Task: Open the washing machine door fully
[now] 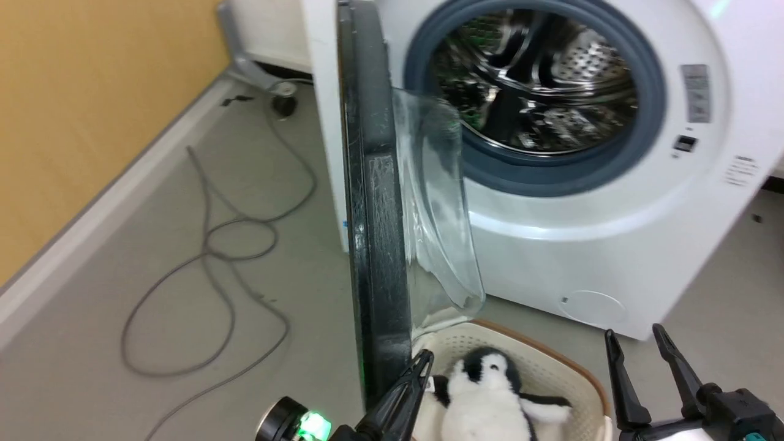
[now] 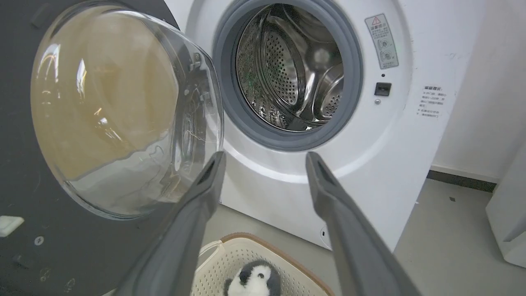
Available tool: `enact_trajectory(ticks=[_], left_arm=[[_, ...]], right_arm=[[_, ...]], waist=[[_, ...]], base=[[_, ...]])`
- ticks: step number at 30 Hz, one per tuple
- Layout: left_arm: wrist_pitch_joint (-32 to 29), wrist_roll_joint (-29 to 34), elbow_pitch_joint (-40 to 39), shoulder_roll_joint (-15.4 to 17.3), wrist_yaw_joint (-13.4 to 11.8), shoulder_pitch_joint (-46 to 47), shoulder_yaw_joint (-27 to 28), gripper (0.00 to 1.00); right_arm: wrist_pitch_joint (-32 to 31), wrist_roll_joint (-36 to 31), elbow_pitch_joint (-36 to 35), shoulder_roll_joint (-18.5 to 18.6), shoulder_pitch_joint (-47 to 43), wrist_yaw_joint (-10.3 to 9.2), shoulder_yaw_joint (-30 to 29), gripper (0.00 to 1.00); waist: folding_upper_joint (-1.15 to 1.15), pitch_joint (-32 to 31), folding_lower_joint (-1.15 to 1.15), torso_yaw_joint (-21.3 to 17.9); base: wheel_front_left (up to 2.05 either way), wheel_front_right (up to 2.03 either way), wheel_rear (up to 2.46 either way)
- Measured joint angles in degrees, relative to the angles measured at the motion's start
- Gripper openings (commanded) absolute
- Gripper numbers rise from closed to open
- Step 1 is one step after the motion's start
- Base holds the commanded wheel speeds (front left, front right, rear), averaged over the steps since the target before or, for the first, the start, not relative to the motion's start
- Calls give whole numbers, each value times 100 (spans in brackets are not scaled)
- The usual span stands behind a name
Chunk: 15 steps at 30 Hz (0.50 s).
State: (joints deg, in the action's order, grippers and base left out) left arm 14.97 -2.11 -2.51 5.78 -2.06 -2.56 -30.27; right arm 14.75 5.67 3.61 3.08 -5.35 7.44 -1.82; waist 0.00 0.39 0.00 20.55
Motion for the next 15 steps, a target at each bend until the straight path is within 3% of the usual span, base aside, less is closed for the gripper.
enact_trajectory(ticks=[15], left_arm=[[2, 0, -108, 282, -112, -126, 330, 0]], right_arm=[[0, 41, -7, -2, -5, 0, 44, 100]], waist=[[0, 118, 0, 856]], base=[[0, 0, 0]])
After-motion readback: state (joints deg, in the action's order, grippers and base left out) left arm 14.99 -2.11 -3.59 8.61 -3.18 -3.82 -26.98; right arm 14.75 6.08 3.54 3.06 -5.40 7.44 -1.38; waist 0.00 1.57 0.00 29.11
